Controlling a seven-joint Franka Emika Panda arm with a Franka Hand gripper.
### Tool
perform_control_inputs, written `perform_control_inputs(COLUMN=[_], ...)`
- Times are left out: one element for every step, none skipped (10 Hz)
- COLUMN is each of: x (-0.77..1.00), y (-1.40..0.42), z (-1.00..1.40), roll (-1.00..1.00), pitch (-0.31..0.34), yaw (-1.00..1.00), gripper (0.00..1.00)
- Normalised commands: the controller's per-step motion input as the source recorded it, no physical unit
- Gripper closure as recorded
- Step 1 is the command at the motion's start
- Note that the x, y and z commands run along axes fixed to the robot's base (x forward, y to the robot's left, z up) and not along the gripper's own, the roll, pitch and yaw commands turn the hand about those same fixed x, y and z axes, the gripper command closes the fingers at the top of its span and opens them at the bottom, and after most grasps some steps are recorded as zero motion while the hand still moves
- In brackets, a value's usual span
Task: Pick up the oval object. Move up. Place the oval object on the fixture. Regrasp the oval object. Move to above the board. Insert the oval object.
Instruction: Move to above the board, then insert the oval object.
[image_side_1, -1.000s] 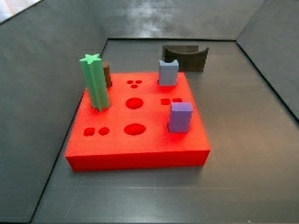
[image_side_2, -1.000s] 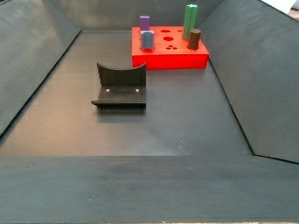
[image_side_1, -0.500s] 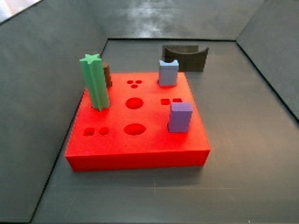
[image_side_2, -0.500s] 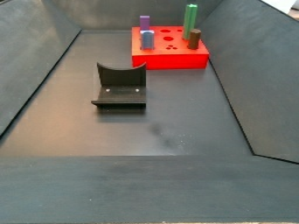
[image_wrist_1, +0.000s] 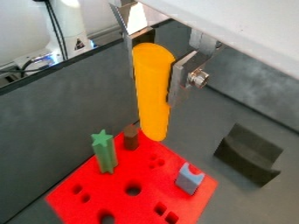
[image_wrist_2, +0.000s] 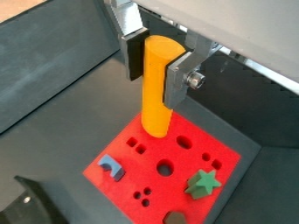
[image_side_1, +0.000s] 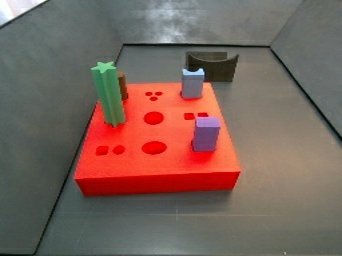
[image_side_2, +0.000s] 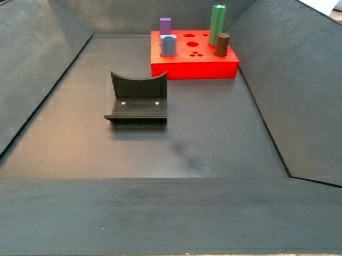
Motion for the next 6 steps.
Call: perform_control_inputs(x=[-0.05,0.24,0.17,0.16,0.14,0.06], y=[0.0,-0.51,-0.5,-0.46,-0.38,-0.19], z=[0.0,-0.82,-0.88,-0.94,-1.0,-1.0], roll=[-0.26,-0.11,-0.08,-0.06,-0.03,-0.03], pitch=[-0.024,0.0,0.0,0.0,0.0,-0.003], yaw=[-0.02,0.17,0.14,0.13,0.13,0.04], gripper=[1.0,1.0,1.0,1.0,1.0,1.0])
